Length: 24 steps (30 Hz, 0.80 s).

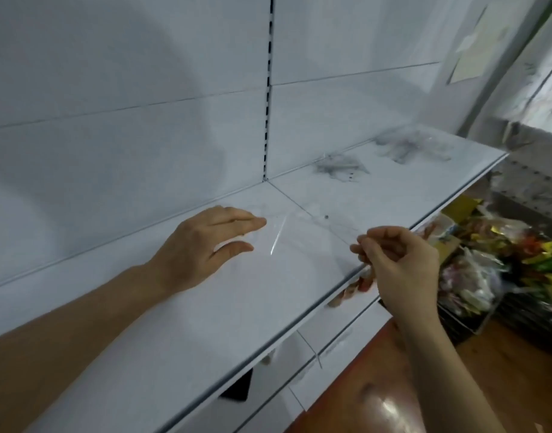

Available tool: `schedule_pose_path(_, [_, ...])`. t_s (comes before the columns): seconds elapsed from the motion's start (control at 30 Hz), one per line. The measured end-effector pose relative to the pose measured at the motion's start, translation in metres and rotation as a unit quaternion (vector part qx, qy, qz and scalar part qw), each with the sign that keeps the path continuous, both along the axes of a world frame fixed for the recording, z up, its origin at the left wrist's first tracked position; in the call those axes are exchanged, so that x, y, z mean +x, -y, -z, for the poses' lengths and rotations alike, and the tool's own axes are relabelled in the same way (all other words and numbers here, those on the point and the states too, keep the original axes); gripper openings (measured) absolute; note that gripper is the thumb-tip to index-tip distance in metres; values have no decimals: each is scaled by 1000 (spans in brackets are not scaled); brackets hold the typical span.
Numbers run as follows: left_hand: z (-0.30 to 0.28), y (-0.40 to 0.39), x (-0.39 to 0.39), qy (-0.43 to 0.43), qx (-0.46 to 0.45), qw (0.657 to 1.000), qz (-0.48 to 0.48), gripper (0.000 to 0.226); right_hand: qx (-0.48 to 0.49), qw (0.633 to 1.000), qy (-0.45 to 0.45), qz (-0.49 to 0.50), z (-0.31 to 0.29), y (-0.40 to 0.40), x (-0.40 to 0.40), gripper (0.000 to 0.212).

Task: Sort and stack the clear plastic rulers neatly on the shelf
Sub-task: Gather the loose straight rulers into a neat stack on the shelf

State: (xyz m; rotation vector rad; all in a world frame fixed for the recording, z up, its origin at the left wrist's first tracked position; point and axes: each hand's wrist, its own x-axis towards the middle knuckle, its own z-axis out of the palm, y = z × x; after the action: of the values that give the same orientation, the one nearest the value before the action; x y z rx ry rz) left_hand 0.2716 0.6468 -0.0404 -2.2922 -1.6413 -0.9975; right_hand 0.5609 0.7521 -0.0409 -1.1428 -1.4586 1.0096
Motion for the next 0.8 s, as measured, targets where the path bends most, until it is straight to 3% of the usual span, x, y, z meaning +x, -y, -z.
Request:
schedule_pose_path(0.13, [-5, -16, -5, 16, 5, 1000, -25, 35, -23, 994, 68, -84, -8, -50, -42, 8])
schedule_pose_path(0.3, [-4, -12, -18, 23, -14, 996, -90, 36, 31, 963, 162, -213, -13, -95, -106, 13])
schedule_pose_path(0.47, [-5, -4, -21, 86, -31, 976, -196, 35, 124, 877, 309, -346, -12, -122, -151, 1])
schedule_pose_path(0.57, [-2, -11, -17, 132, -44, 959, -248, 34, 153, 835, 346, -400, -9, -137, -155, 12])
schedule_pose_path(0.67, [0, -29, -11, 122, -34, 950, -284, 42, 129, 878, 249, -388, -4, -150, -146, 9])
schedule_pose_path(0.8, [10, -66, -12, -14, -49, 953, -298, 38, 104, 911, 197, -346, -3, -161, -139, 17])
